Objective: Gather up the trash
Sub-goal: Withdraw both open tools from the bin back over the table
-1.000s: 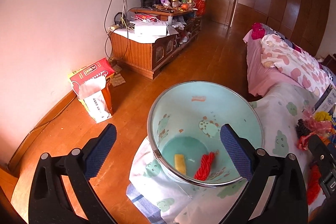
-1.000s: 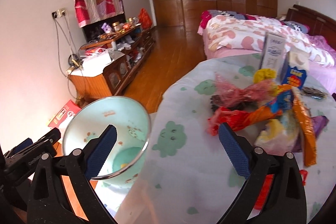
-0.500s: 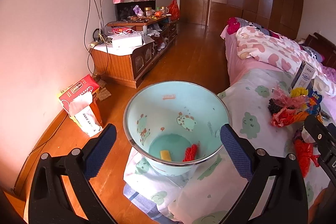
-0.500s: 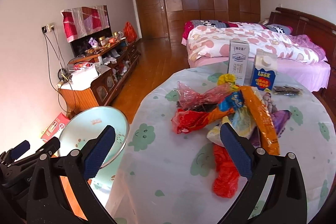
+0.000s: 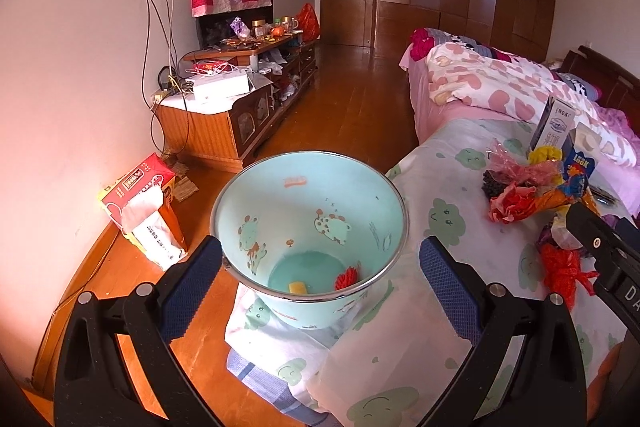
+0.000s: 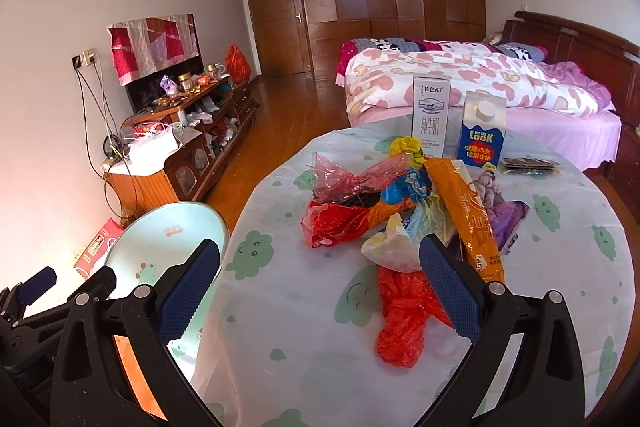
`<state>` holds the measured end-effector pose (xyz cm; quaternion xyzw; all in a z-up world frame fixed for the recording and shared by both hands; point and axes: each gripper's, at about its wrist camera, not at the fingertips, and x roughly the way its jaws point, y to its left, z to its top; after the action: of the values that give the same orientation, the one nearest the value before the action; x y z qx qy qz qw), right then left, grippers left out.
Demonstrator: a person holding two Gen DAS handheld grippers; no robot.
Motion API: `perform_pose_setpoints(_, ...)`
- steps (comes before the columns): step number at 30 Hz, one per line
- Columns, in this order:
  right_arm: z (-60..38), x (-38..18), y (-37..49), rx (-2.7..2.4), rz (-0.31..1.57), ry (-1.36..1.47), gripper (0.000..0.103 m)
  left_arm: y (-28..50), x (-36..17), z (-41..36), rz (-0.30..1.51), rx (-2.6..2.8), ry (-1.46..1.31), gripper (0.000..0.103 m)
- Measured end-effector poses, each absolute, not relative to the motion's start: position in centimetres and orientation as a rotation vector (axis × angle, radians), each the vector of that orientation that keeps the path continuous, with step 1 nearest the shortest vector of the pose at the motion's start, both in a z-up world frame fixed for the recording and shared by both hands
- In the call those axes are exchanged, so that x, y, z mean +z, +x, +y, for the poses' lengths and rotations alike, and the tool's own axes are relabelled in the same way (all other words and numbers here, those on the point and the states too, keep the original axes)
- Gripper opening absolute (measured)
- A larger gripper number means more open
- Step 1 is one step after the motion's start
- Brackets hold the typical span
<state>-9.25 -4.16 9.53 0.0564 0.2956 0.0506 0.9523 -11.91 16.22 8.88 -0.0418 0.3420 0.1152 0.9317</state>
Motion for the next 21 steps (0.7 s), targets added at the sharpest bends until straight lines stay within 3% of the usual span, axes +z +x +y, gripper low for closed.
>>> perform_pose_setpoints(18,-16.9,7.6,-10.4,-0.108,0.594,0.25,0.096,-10.3,5.3,10.7,0.763,0.083,-0.004,0.097)
perform_pose_setpoints(21,-17.6,7.4,-9.7,-0.101,0.601,0.24,0.083,-9.7,5.1,9.8,0.766,0.067,0.011,0.097)
